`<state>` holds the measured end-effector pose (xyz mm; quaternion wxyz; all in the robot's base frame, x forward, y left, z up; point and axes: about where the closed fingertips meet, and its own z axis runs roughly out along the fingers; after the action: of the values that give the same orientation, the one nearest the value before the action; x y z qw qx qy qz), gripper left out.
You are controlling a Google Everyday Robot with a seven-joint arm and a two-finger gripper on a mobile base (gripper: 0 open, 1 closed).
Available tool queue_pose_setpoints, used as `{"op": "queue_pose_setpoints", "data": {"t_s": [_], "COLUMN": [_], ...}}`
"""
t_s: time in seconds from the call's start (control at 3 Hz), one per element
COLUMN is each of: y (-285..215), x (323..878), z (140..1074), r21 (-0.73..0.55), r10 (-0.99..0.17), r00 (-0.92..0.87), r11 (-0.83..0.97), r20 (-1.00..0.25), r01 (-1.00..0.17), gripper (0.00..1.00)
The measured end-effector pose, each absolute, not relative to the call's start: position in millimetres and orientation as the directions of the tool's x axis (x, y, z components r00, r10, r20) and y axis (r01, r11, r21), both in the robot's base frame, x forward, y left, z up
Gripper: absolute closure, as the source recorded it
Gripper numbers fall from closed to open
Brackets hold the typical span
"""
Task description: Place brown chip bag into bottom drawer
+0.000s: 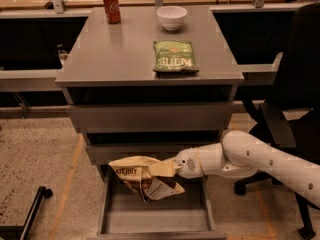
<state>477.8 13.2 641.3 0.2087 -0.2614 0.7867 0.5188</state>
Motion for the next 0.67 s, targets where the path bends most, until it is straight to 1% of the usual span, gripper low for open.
{"op": "queue_pose_setpoints", "data": {"t_s": [0.33, 0.67], "y": [6.8, 8.3], "x": [464.9, 463.2], "z": [577.5, 570.8], "r21": [0.759, 0.769], "r10": [-0.169, -0.164], "r00": [-0.832, -0.84], "r11": [0.346, 0.34], "r20": [-0.528, -0.517], "r01": [-0.551, -0.541], "gripper": [1.0, 1.0]}}
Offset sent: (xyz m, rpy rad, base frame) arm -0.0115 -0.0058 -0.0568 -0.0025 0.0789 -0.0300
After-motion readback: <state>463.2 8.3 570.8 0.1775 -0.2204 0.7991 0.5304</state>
